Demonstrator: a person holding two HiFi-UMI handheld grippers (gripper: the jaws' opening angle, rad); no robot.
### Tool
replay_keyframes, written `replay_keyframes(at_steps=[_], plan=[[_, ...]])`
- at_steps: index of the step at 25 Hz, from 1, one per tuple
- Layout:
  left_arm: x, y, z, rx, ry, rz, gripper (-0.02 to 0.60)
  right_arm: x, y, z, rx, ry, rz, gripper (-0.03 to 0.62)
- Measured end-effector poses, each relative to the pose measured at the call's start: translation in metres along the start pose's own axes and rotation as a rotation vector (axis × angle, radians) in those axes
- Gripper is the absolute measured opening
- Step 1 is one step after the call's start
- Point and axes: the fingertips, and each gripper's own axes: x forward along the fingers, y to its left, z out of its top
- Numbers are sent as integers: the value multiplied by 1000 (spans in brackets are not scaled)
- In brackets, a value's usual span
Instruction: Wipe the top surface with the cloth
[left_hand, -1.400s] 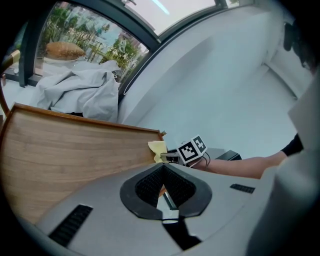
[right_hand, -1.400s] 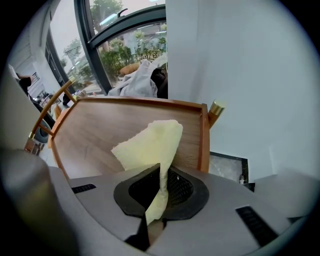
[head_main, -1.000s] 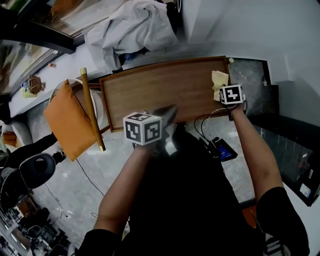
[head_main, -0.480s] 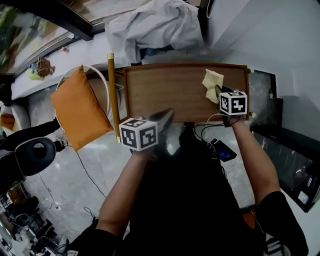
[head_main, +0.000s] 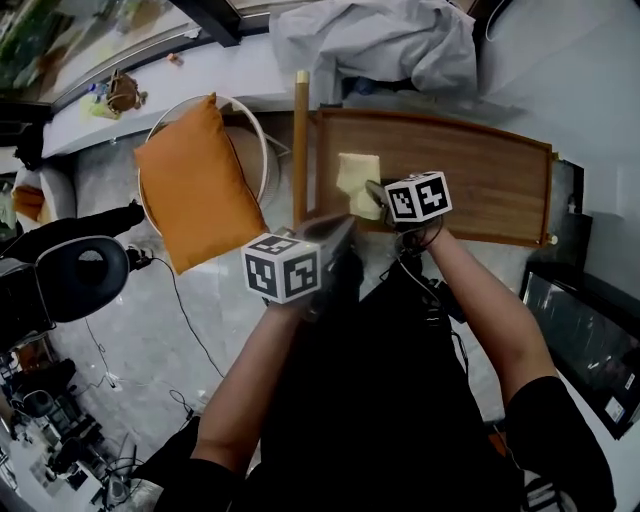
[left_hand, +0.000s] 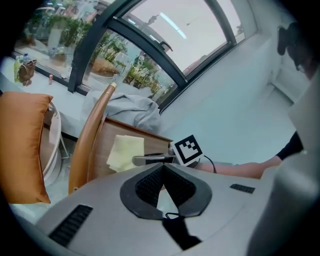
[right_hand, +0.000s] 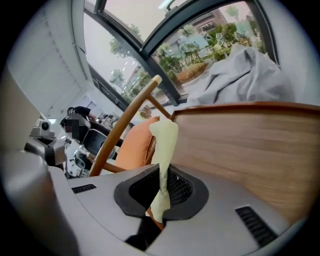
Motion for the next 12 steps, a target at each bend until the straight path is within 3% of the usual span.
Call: replay_keyframes(at_steps=[6, 12], plan=[[-12, 11, -9, -6, 20, -23, 8, 67, 43, -9, -42, 66, 45, 32], [-20, 25, -9, 2, 41, -16, 8, 93, 31, -15, -174, 135, -110, 32]])
